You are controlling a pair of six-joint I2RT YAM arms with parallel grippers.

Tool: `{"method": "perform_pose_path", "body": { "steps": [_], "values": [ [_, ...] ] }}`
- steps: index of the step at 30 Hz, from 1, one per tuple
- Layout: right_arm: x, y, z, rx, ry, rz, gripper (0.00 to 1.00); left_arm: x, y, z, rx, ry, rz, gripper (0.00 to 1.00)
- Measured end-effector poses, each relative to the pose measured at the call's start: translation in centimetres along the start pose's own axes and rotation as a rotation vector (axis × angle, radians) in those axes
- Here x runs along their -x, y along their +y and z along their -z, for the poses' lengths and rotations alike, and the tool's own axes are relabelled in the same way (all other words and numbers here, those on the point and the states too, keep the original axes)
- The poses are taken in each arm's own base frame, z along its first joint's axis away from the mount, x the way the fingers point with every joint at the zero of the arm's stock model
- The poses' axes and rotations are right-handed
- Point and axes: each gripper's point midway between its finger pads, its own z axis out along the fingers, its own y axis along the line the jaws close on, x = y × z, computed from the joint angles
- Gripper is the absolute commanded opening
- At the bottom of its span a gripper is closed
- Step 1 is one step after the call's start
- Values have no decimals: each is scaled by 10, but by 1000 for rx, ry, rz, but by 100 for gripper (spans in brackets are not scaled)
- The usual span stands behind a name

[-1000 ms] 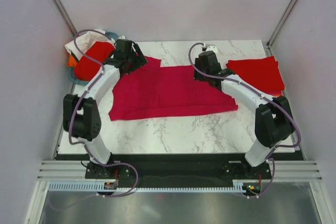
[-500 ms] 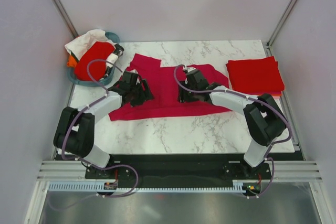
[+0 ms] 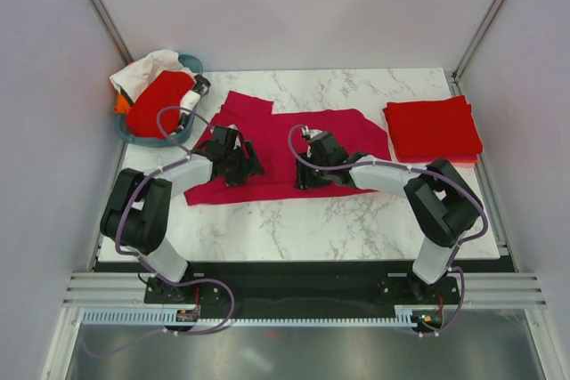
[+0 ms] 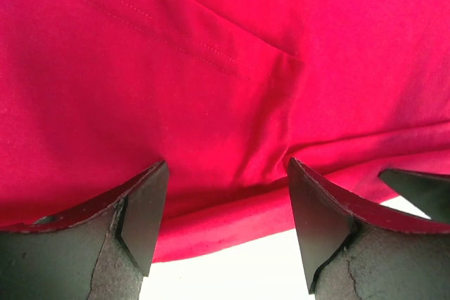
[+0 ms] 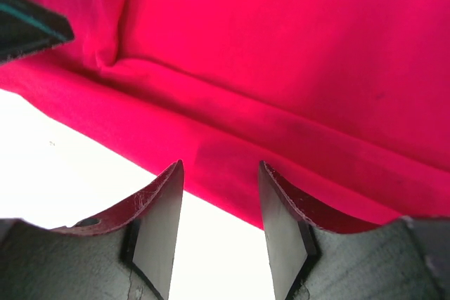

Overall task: Fold and stack the t-shirts
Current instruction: Fold the tshirt

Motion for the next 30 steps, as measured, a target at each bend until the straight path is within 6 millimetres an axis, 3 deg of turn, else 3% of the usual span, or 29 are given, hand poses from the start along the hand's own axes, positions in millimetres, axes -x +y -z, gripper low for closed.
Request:
{"method": "perform_pose_path", "body": {
  "steps": [7, 15, 23, 27, 30],
  "values": [
    [-22, -3, 0, 17, 45, -5, 53, 0, 1, -2, 2, 2, 1, 77],
    [-42, -1, 28, 54, 49, -17, 54, 0, 1, -2, 3, 1, 1, 78],
    [-13, 13, 35, 75, -11, -12, 54, 0, 1, -2, 3, 1, 1, 78],
    [8, 21, 23, 82, -35, -9, 53, 0, 1, -2, 2, 0, 1, 78],
    [3, 18, 10, 73, -11, -16, 53, 0, 1, -2, 3, 1, 1, 78]
  ]
}}
